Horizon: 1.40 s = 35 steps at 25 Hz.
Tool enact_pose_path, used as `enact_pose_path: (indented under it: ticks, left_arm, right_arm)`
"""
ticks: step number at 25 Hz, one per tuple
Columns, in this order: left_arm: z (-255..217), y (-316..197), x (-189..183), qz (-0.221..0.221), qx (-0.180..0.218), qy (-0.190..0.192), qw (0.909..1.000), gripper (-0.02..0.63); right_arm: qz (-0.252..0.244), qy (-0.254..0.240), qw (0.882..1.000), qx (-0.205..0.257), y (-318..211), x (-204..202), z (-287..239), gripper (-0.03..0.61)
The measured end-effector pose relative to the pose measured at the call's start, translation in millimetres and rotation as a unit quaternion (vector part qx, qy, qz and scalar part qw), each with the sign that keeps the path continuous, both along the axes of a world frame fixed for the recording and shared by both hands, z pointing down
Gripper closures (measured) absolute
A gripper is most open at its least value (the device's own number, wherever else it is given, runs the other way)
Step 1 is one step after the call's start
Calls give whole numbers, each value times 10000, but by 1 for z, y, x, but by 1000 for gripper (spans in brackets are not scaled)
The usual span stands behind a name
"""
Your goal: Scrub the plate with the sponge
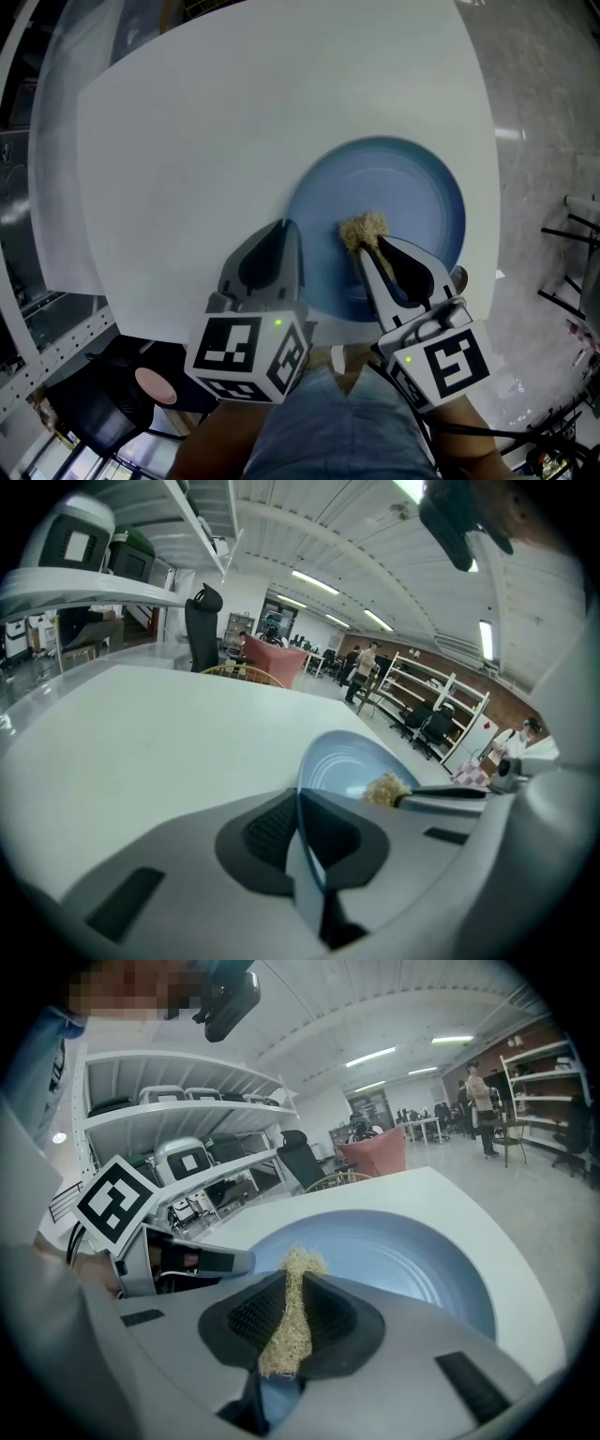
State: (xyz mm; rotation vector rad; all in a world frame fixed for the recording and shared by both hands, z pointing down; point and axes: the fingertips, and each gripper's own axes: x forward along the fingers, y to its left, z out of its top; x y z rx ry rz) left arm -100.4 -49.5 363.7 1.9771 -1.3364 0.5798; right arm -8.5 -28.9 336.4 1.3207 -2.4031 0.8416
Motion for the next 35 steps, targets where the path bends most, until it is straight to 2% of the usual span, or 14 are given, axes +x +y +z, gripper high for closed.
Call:
enact_pose_path:
  ticks: [6,10,23,35]
  left_arm:
    - [-32,-8,15,356,327,-185,9987,591]
    - [-43,-12,30,539,441,-311,9971,591]
    - [-42,-16,27,528,368,-396,9971,591]
    - [-43,-17,21,485,376,-443,9971,591]
  right_arm:
    - [-229,174,9995,120,-1,1,-12,518]
    - [-381,17,9991,193,-5,-7,-23,518]
    - [-1053,-316,9939,100,20,-40,-20,522]
    - [-1506,-429,9872,-293,49,-47,-11,523]
